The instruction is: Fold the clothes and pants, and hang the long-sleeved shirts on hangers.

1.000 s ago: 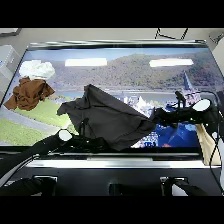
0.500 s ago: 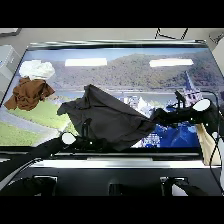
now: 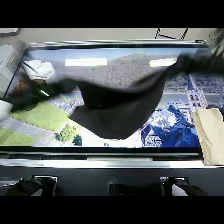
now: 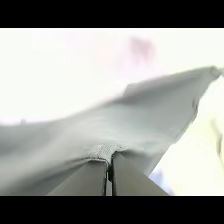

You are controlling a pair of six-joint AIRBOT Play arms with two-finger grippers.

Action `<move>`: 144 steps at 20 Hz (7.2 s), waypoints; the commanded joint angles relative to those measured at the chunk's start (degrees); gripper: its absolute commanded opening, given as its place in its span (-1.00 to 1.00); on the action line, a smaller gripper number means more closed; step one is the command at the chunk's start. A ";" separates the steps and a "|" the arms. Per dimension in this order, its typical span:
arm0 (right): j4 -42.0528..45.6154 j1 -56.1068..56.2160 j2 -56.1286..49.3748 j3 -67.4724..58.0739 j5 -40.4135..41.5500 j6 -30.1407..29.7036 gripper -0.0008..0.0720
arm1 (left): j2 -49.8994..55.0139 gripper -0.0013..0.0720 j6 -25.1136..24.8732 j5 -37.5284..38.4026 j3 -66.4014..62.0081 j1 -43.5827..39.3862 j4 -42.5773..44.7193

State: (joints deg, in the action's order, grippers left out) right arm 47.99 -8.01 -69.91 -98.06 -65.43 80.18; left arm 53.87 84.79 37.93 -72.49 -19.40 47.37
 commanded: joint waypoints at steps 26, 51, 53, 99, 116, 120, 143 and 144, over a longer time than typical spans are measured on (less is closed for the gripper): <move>-12.85 0.81 -31.01 -12.92 2.86 10.27 -0.86 | 23.63 -0.90 27.74 7.76 -7.61 11.23 41.16; 30.84 -20.35 -22.64 6.16 -33.16 11.72 0.85 | 35.93 0.44 -7.63 34.34 22.93 27.23 -5.35; 30.21 -20.37 -22.64 6.32 -33.24 11.69 0.85 | 36.26 0.43 -9.01 32.79 23.30 26.32 -6.58; 19.52 -16.61 23.06 -22.40 4.13 -1.51 -0.87 | -8.46 -0.90 -4.83 15.23 -41.18 33.24 12.09; 19.58 -3.17 -7.17 12.74 -20.61 8.07 -0.88 | 16.85 -0.90 -3.78 31.82 -8.44 28.52 10.19; 16.22 1.51 -20.92 16.39 -2.60 14.51 -0.87 | 32.22 -0.90 -3.78 23.58 -1.68 27.91 9.35; 21.59 -4.92 -22.36 10.27 -23.37 14.32 -0.87 | 41.35 -0.90 -4.92 49.05 -15.30 30.12 14.19; 22.88 -3.82 -22.36 13.35 -24.59 14.60 -0.87 | 41.33 -0.90 -4.90 49.35 -12.31 29.92 14.62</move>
State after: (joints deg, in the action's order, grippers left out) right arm 65.14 -12.49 -93.69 -88.09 -74.59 93.30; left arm 95.83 80.27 73.19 -88.12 9.58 59.20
